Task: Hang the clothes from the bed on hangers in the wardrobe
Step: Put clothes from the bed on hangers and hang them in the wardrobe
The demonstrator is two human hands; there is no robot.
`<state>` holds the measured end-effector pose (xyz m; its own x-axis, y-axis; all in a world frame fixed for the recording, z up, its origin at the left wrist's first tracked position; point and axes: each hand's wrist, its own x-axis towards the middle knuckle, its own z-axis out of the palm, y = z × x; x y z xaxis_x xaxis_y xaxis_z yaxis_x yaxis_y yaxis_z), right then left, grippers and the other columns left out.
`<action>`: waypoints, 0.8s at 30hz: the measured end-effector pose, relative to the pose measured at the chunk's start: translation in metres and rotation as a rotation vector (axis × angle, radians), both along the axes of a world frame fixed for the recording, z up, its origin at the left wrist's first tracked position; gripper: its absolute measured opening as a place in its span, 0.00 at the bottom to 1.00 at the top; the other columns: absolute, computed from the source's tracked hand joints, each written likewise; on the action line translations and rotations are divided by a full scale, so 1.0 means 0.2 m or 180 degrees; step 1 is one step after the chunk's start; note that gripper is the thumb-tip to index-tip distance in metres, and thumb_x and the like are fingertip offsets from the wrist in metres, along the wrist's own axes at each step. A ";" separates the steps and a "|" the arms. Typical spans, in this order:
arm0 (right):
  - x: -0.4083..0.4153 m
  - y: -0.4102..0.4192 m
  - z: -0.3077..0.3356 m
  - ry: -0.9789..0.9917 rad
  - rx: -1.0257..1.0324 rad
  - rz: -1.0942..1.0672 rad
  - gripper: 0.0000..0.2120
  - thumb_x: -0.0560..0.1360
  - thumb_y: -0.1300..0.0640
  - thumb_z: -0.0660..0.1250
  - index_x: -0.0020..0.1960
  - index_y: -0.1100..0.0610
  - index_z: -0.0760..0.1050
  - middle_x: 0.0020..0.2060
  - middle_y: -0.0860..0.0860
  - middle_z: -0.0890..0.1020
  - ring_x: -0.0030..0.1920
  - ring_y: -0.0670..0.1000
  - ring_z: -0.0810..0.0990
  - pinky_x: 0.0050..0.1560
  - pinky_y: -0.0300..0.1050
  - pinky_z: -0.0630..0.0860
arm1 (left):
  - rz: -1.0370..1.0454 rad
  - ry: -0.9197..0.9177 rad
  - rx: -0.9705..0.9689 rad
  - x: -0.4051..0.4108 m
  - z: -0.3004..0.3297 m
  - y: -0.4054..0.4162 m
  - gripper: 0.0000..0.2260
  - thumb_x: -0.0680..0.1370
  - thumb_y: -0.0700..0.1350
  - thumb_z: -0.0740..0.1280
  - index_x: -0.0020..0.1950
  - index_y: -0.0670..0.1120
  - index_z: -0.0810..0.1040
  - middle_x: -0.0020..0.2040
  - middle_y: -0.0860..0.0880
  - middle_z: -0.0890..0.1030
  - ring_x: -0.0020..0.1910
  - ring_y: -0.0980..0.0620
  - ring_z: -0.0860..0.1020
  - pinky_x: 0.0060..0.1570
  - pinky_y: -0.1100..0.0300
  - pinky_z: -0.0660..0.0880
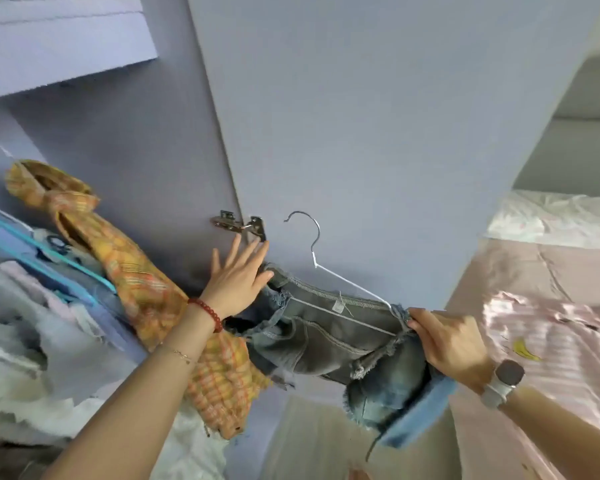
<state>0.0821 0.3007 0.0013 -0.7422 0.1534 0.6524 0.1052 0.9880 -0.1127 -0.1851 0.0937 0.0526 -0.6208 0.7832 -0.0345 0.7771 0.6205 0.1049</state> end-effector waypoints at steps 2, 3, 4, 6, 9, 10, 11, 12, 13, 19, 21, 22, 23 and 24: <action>0.26 0.07 -0.02 -0.0128 -0.0102 -0.0244 0.15 0.81 0.49 0.46 0.49 0.53 0.69 0.24 0.49 0.77 0.23 0.52 0.76 0.19 0.39 0.68 | -0.0333 -0.0288 -0.0148 0.09 -0.11 0.11 0.21 0.82 0.51 0.49 0.74 0.48 0.57 0.75 0.51 0.58 0.75 0.50 0.50 0.71 0.41 0.44; 0.40 0.10 -0.03 -0.0186 -0.0150 -0.0384 0.15 0.81 0.49 0.46 0.49 0.53 0.69 0.25 0.49 0.77 0.23 0.52 0.76 0.20 0.39 0.69 | -0.0533 -0.0373 -0.0064 0.16 -0.16 0.16 0.18 0.82 0.49 0.51 0.72 0.47 0.63 0.73 0.50 0.64 0.73 0.49 0.58 0.71 0.45 0.51; 0.53 0.12 -0.04 -0.0209 -0.0193 -0.0537 0.15 0.81 0.49 0.46 0.49 0.53 0.70 0.26 0.50 0.78 0.24 0.52 0.76 0.21 0.40 0.70 | -0.0736 -0.0486 0.0074 0.24 -0.22 0.22 0.16 0.82 0.47 0.53 0.69 0.46 0.67 0.70 0.49 0.69 0.69 0.47 0.65 0.68 0.50 0.57; 0.78 0.15 -0.06 -0.0191 -0.0312 -0.0963 0.18 0.81 0.50 0.47 0.48 0.56 0.73 0.29 0.52 0.80 0.26 0.53 0.78 0.23 0.40 0.73 | -0.0962 -0.0874 0.0358 0.45 -0.31 0.34 0.14 0.81 0.44 0.57 0.64 0.45 0.73 0.64 0.48 0.74 0.63 0.45 0.72 0.60 0.55 0.66; 1.15 0.16 -0.09 -0.0122 -0.0523 -0.1797 0.22 0.80 0.53 0.51 0.43 0.64 0.79 0.33 0.56 0.81 0.31 0.55 0.81 0.28 0.43 0.77 | -0.1162 -0.1339 0.0740 0.80 -0.41 0.50 0.10 0.80 0.43 0.60 0.58 0.43 0.76 0.55 0.47 0.77 0.52 0.44 0.77 0.48 0.57 0.69; 1.27 0.15 -0.11 -0.0123 -0.0592 -0.2088 0.20 0.78 0.54 0.53 0.43 0.65 0.79 0.33 0.56 0.81 0.32 0.55 0.81 0.30 0.43 0.77 | -0.1292 -0.1385 0.0877 0.91 -0.43 0.55 0.08 0.79 0.42 0.61 0.55 0.42 0.77 0.51 0.48 0.77 0.48 0.44 0.77 0.44 0.57 0.69; 1.38 0.14 -0.13 -0.0136 -0.0684 -0.2333 0.18 0.77 0.56 0.53 0.43 0.65 0.79 0.34 0.56 0.80 0.32 0.56 0.81 0.30 0.42 0.76 | -0.1413 -0.1403 0.1013 1.02 -0.43 0.61 0.07 0.79 0.42 0.61 0.52 0.41 0.77 0.46 0.49 0.76 0.44 0.45 0.77 0.41 0.58 0.68; 1.49 0.12 -0.15 -0.0139 -0.0788 -0.2526 0.18 0.76 0.56 0.53 0.44 0.64 0.78 0.35 0.56 0.80 0.32 0.56 0.81 0.30 0.41 0.75 | -0.1522 -0.1386 0.1147 1.13 -0.42 0.67 0.06 0.78 0.41 0.62 0.50 0.41 0.78 0.43 0.51 0.76 0.42 0.46 0.77 0.39 0.59 0.68; 1.59 0.10 -0.18 -0.0115 -0.0886 -0.2691 0.17 0.76 0.56 0.53 0.45 0.64 0.78 0.36 0.56 0.81 0.33 0.56 0.81 0.31 0.42 0.75 | -0.1617 -0.1341 0.1285 1.23 -0.40 0.73 0.06 0.78 0.41 0.63 0.47 0.41 0.79 0.41 0.52 0.75 0.40 0.48 0.77 0.38 0.60 0.68; 2.10 0.02 -0.33 0.0076 -0.1641 -0.3354 0.19 0.75 0.49 0.54 0.50 0.60 0.78 0.37 0.52 0.82 0.33 0.47 0.78 0.31 0.37 0.69 | -0.2396 -0.1058 0.1569 1.86 -0.34 1.22 0.06 0.75 0.42 0.66 0.41 0.41 0.80 0.39 0.47 0.80 0.36 0.46 0.77 0.39 0.57 0.71; 2.25 0.03 -0.41 0.0012 -0.1857 -0.3529 0.17 0.76 0.49 0.55 0.48 0.59 0.78 0.36 0.51 0.82 0.33 0.50 0.80 0.31 0.37 0.68 | -0.2653 -0.0943 0.1396 2.08 -0.38 1.41 0.08 0.74 0.44 0.64 0.40 0.42 0.80 0.39 0.46 0.79 0.38 0.44 0.77 0.43 0.54 0.70; 2.33 0.04 -0.46 0.0073 -0.1977 -0.3731 0.15 0.76 0.50 0.56 0.47 0.58 0.78 0.36 0.50 0.82 0.33 0.51 0.81 0.31 0.37 0.69 | -0.2758 -0.0888 0.1276 2.20 -0.42 1.51 0.07 0.74 0.43 0.64 0.40 0.42 0.80 0.39 0.45 0.79 0.39 0.42 0.77 0.44 0.52 0.70; 2.40 0.06 -0.51 0.0190 -0.2097 -0.3996 0.14 0.75 0.51 0.57 0.46 0.57 0.78 0.35 0.50 0.83 0.33 0.53 0.81 0.31 0.39 0.70 | -0.2853 -0.0846 0.1163 2.31 -0.46 1.60 0.07 0.75 0.42 0.65 0.41 0.41 0.79 0.40 0.44 0.79 0.41 0.41 0.77 0.47 0.49 0.69; 2.48 0.09 -0.56 0.0339 -0.2195 -0.4289 0.13 0.75 0.51 0.58 0.45 0.57 0.79 0.35 0.50 0.83 0.32 0.54 0.81 0.31 0.42 0.71 | -0.2930 -0.0821 0.1060 2.43 -0.50 1.69 0.05 0.75 0.41 0.66 0.42 0.41 0.79 0.41 0.44 0.79 0.43 0.40 0.77 0.49 0.48 0.69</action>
